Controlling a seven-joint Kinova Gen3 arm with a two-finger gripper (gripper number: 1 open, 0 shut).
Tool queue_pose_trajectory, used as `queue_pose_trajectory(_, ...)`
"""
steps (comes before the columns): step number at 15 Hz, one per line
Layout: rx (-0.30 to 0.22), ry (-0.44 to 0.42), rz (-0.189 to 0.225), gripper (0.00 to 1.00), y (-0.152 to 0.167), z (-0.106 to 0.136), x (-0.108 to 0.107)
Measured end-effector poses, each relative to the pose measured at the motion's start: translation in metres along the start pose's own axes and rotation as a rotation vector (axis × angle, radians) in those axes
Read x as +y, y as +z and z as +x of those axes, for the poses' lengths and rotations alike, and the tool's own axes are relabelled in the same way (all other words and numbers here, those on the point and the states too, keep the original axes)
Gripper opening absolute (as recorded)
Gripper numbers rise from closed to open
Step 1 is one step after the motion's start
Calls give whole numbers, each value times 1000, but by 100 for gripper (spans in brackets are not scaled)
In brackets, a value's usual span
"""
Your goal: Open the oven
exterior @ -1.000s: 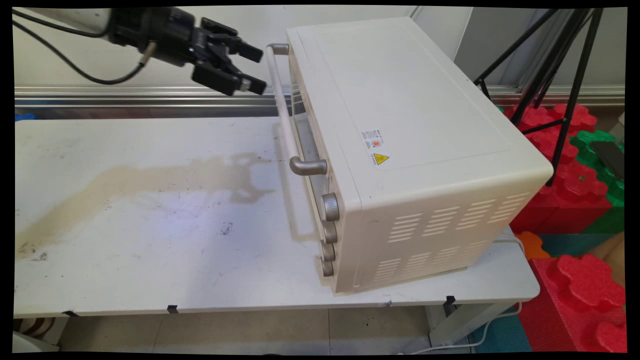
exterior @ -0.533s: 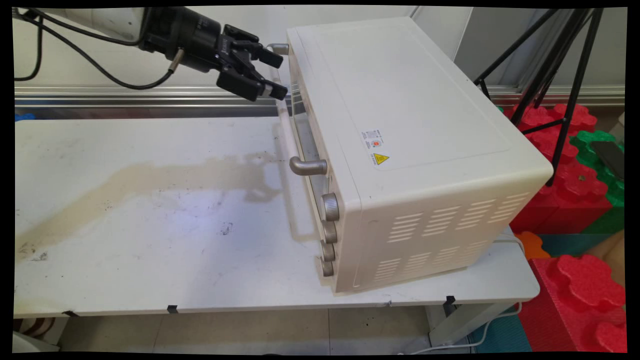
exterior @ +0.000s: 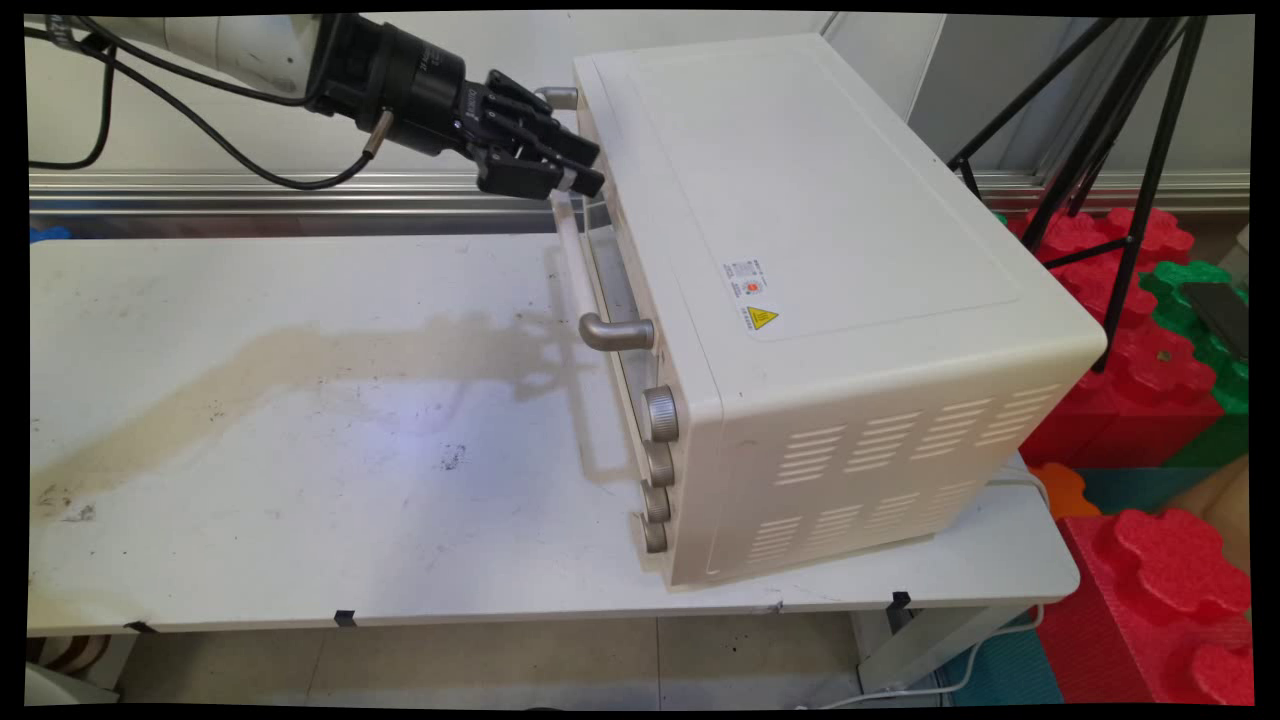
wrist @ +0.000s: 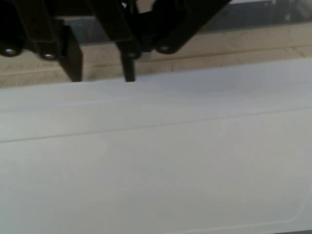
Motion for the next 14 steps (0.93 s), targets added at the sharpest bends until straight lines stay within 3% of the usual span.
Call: queue_pose_trajectory(14, -45, -22, 2, 0, 14, -15, 7)
